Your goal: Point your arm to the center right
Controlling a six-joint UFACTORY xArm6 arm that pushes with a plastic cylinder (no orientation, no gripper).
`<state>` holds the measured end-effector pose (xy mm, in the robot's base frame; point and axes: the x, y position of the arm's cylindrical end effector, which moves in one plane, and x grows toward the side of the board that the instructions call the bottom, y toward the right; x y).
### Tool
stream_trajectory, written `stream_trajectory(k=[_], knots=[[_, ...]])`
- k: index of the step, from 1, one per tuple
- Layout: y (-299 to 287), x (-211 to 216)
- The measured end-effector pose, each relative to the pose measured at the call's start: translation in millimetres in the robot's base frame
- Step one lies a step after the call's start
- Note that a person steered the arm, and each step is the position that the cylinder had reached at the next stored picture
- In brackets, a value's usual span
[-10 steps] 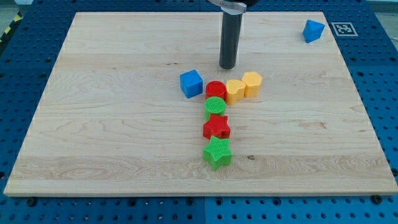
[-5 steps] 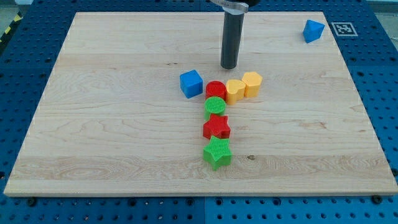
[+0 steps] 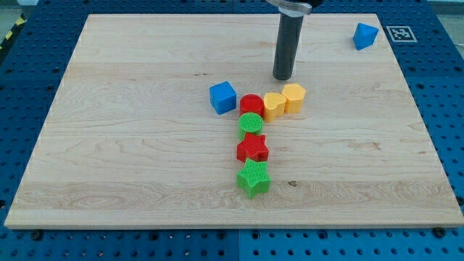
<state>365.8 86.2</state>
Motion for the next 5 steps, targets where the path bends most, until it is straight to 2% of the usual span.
stream_trajectory(k=[2, 3, 5], knots=[[12.1, 0.0], [83.3, 8.1], [184.2, 22.2]])
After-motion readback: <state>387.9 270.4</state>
